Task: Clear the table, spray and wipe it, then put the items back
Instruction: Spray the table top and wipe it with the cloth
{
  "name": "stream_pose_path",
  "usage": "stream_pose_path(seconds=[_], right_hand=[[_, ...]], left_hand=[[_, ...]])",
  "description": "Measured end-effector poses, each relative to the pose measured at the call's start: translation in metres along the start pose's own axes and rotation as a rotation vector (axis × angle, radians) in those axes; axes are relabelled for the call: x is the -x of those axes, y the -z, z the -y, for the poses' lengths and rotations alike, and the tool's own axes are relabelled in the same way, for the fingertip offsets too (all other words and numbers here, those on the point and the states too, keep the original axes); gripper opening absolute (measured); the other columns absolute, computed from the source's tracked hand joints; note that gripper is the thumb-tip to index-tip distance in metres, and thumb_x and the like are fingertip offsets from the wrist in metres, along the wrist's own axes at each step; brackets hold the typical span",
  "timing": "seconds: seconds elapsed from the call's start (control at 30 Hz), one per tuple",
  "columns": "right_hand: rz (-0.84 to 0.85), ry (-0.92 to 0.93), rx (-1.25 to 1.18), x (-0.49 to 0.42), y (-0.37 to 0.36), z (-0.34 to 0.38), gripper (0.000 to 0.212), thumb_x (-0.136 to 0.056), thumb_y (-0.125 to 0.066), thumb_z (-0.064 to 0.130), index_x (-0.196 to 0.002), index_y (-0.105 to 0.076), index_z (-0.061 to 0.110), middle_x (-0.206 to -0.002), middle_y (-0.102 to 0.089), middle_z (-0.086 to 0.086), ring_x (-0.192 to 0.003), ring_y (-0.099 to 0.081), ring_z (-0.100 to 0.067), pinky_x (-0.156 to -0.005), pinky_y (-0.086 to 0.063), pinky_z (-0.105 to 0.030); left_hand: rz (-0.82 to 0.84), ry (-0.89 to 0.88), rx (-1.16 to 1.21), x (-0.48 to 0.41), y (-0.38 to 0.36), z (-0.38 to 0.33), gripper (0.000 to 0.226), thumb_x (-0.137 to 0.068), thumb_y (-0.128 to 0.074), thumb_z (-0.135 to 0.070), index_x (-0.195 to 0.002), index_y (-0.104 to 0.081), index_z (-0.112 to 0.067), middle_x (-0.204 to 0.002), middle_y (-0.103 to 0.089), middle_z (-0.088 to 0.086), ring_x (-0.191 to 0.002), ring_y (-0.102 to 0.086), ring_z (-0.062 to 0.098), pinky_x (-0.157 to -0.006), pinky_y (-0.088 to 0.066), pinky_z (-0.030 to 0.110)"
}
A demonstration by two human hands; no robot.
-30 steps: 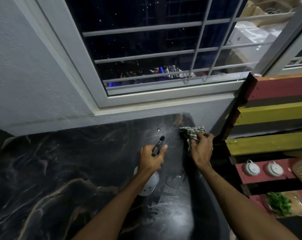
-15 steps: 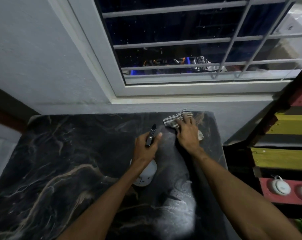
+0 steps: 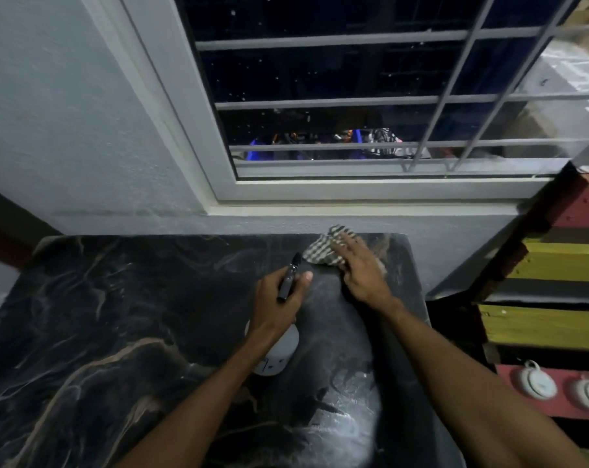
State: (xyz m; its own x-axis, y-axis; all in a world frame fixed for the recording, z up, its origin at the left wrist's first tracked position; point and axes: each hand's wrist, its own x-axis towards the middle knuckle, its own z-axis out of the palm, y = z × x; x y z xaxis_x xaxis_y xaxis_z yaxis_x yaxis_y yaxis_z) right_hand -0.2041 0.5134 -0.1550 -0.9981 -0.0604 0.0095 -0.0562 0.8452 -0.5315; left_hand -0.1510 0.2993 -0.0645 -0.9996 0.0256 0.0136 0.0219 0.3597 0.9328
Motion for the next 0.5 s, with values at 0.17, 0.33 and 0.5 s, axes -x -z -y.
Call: stream_pose_path(seconds=[0.17,0.33,0.5], right_hand=[[-0.096,-0.267,0.062,0.022,0.035,-0.046,0.072,-0.072,-0.045,0.007,-0.144,-0.047,0.002,-0.159,-0.029,-0.026,-0.146,-0.026,-0.049,-0.122,-0.02,-0.055],[0.009,0.062,-0.007,0.075,0.015,-0.032,0.077,-0.067,-0.044,0.0,-0.143,-0.05,0.007,-0.16,-0.033,-0.015,-0.15,-0.024,-0.037,-0.125,-0.017,-0.047],[-0.128,-0.32,-0.087,0.064,0.025,-0.033,0.071,-0.064,-0.058,-0.012,-0.134,-0.056,-0.001,-0.153,-0.039,-0.026,-0.142,-0.032,-0.048,-0.118,-0.029,-0.054]], left_hand=[[0.028,-0.015,0.012,0.006,-0.017,-0.009,0.045,-0.097,-0.068,-0.024,-0.065,-0.054,0.004,-0.057,-0.057,0.023,-0.051,-0.056,0.037,-0.048,-0.044,0.042],[0.086,0.014,-0.002,0.023,-0.039,-0.02,0.042,-0.096,-0.07,-0.023,-0.065,-0.057,0.002,-0.055,-0.061,0.019,-0.043,-0.054,0.017,-0.045,-0.045,0.035],[0.046,0.147,0.034,0.038,-0.013,-0.018,0.046,-0.097,-0.069,-0.024,-0.067,-0.057,0.01,-0.059,-0.062,0.026,-0.035,-0.049,0.012,-0.04,-0.041,0.024]])
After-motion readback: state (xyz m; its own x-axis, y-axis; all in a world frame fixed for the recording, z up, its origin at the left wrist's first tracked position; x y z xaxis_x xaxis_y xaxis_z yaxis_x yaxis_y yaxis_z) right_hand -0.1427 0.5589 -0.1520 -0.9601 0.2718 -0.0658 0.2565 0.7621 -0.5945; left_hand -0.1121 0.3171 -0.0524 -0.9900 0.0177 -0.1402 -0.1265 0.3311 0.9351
